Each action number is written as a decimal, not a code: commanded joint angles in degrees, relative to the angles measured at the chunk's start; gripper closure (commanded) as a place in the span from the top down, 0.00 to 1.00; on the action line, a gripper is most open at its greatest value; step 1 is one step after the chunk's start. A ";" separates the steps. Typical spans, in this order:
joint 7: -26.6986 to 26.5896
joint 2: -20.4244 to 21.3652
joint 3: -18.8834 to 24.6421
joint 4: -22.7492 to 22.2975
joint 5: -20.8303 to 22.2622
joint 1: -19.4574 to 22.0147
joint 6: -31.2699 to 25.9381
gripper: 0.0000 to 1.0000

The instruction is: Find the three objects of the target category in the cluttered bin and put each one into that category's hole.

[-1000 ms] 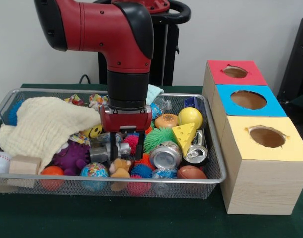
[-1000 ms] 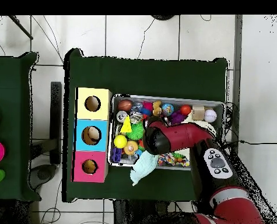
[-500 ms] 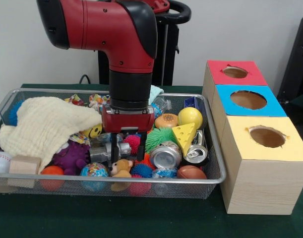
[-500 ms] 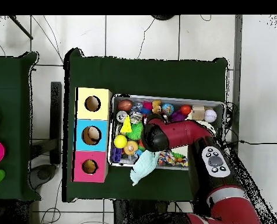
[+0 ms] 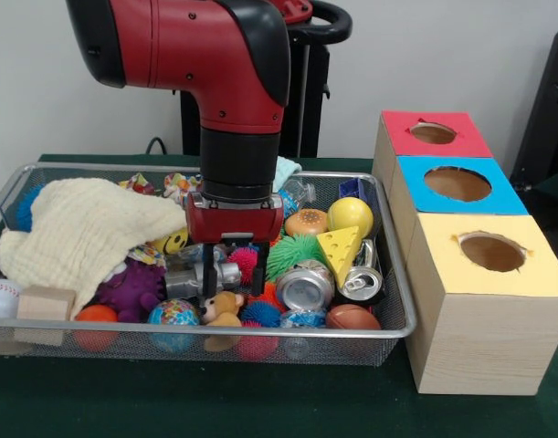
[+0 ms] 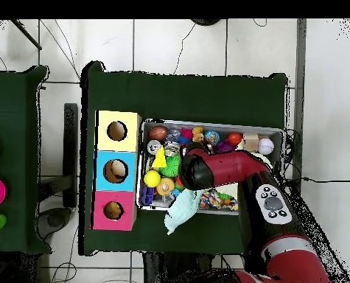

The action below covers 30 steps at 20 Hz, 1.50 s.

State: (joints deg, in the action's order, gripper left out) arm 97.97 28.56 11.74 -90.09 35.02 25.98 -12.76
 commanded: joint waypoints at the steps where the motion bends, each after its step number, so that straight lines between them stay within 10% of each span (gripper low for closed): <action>1: 4.70 -0.70 0.09 3.91 -0.97 0.30 -0.87 1.00; 30: 11.64 -3.61 -4.62 0.35 -5.39 -2.33 12.74 1.00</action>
State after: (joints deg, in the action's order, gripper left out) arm 97.98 27.58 7.79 -89.82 32.72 25.34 -4.06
